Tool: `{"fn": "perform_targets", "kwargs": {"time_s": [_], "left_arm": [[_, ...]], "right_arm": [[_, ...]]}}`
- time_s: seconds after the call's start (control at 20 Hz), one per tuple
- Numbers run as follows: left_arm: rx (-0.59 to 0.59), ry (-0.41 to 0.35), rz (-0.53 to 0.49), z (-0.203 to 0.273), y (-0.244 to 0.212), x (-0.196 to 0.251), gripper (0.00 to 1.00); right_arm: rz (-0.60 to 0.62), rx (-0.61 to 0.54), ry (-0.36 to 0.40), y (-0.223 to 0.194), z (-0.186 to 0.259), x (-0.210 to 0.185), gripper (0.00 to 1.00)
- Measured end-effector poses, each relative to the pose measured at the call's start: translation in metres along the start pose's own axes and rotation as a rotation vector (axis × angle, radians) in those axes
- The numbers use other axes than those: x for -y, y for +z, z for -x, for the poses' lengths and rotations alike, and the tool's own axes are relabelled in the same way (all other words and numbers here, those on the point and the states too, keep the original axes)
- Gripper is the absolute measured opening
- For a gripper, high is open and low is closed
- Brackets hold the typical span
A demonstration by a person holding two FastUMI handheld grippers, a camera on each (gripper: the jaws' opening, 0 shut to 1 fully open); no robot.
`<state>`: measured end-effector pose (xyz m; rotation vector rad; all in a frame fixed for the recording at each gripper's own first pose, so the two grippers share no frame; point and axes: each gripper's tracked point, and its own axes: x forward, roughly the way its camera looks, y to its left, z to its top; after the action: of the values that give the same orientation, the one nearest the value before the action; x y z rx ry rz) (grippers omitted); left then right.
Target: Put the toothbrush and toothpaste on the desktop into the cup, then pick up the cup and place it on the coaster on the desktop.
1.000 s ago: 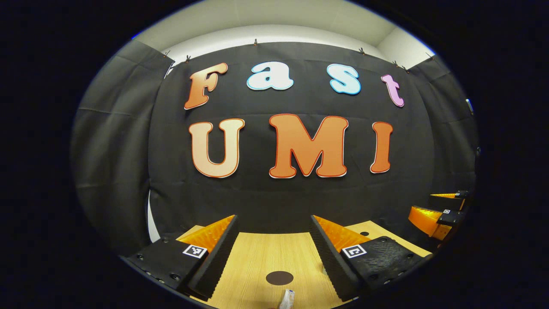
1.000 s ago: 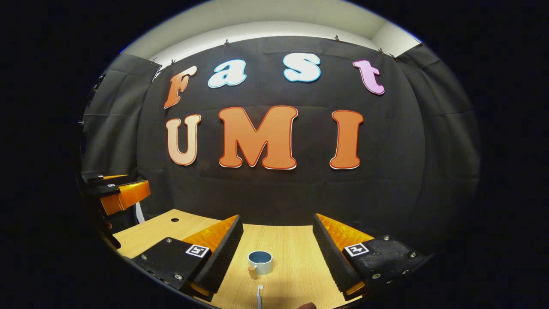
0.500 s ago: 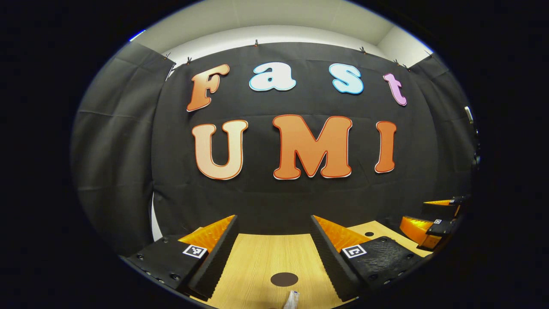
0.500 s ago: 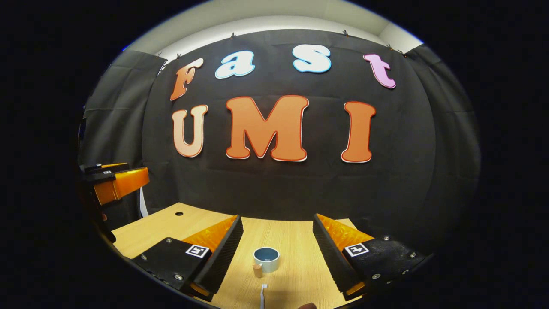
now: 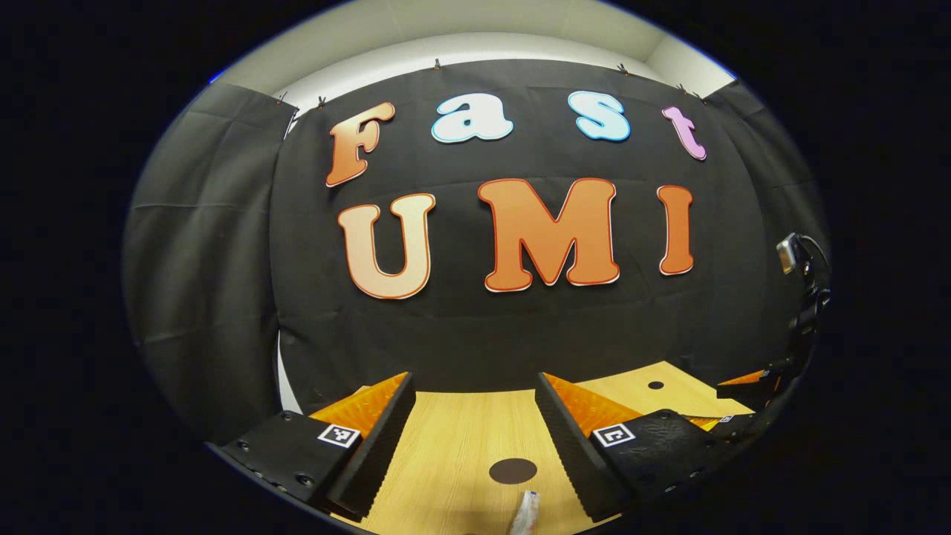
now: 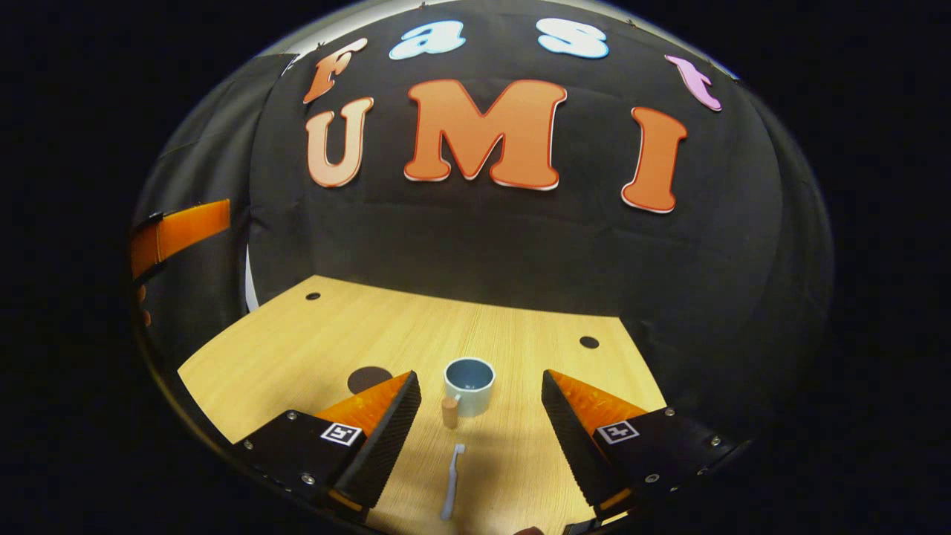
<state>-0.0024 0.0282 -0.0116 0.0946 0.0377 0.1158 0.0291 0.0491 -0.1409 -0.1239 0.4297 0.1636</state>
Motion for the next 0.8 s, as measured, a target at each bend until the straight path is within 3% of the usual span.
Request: {"fn": "perform_targets", "kwargs": {"time_s": [0.55, 0.8], "left_arm": [[-0.1, 0.083, -0.048, 0.018, -0.033, -0.028, 0.99], [-0.148, 0.136, -0.062, 0.022, -0.049, -0.043, 0.99]], "right_arm": [[-0.036, -0.418, 0.069, -0.11, -0.02, -0.022, 0.98], [-0.023, -0.599, 0.093, -0.155, -0.023, -0.03, 0.91]]}}
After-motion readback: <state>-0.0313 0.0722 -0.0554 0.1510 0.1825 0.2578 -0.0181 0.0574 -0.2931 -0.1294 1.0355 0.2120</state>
